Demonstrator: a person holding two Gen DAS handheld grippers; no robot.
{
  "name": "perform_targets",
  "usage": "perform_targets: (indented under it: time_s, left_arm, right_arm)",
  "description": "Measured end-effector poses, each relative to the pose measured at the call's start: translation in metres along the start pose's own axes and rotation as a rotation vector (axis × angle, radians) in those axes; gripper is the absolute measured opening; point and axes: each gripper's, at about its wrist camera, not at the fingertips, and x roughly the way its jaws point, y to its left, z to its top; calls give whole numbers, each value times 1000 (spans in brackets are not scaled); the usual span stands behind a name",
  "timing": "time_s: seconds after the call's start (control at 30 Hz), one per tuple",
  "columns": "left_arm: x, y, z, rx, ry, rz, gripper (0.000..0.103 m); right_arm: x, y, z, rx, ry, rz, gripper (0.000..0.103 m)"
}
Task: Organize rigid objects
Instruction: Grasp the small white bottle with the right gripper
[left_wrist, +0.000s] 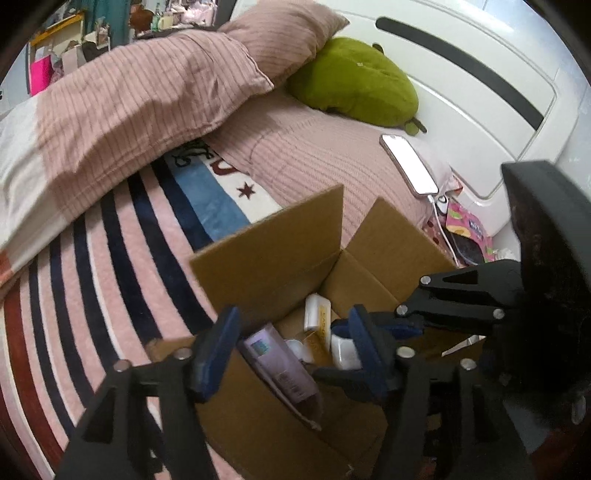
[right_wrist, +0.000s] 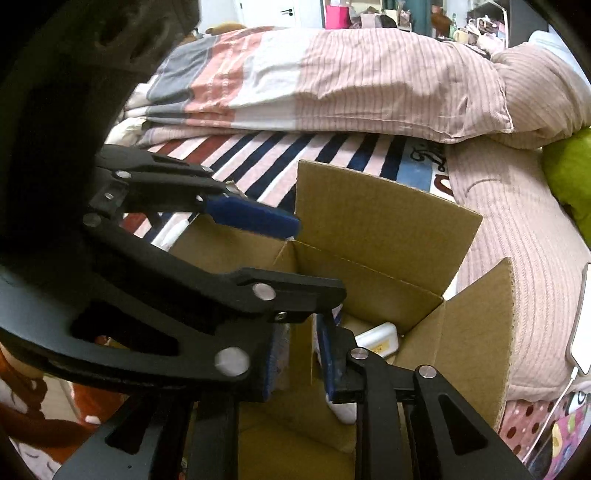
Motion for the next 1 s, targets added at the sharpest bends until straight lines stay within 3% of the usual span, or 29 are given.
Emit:
perform_targets:
  time_s: [0.13,0.33,0.57,0.67,0.83,1.0]
  left_arm:
    - [-27,10,-7,-12,-56,6,71]
    - [-78,36,-31,-47,-145,104,80]
    - [-136,94,-88,-152,-236,205,83]
    - [-151,124,-117,-214,-253,261,84]
    - [-159,167,-168,-294,-255,306,84]
    - [-150,195,-205,-343,-237,303,84]
  right_arm:
    - [-2,1,1,9,-20,0,28]
    - [-21,24,13,8,-136,32,34]
    - [-26,103,38,-107,-236,158,45]
    - [-12,139,45,-155,-230,204,53]
    - [37,194,52,-218,-143,248,55]
    - [100,210,50,-170,-47,241,55]
